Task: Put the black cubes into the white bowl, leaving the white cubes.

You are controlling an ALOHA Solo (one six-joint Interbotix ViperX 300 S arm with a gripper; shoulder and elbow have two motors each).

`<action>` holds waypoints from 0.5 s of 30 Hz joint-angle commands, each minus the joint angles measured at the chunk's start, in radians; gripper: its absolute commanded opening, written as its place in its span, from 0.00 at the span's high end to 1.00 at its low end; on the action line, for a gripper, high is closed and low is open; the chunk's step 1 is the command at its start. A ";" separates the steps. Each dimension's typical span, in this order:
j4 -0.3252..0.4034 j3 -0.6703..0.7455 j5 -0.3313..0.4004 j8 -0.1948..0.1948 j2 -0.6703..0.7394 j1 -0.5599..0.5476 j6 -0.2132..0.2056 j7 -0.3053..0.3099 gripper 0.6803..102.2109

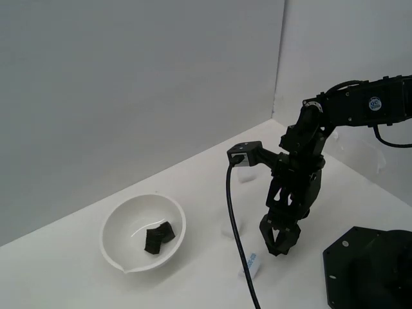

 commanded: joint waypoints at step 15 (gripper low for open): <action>-0.005 -0.051 -0.006 0.026 -0.058 0.017 0.008 -0.017 0.02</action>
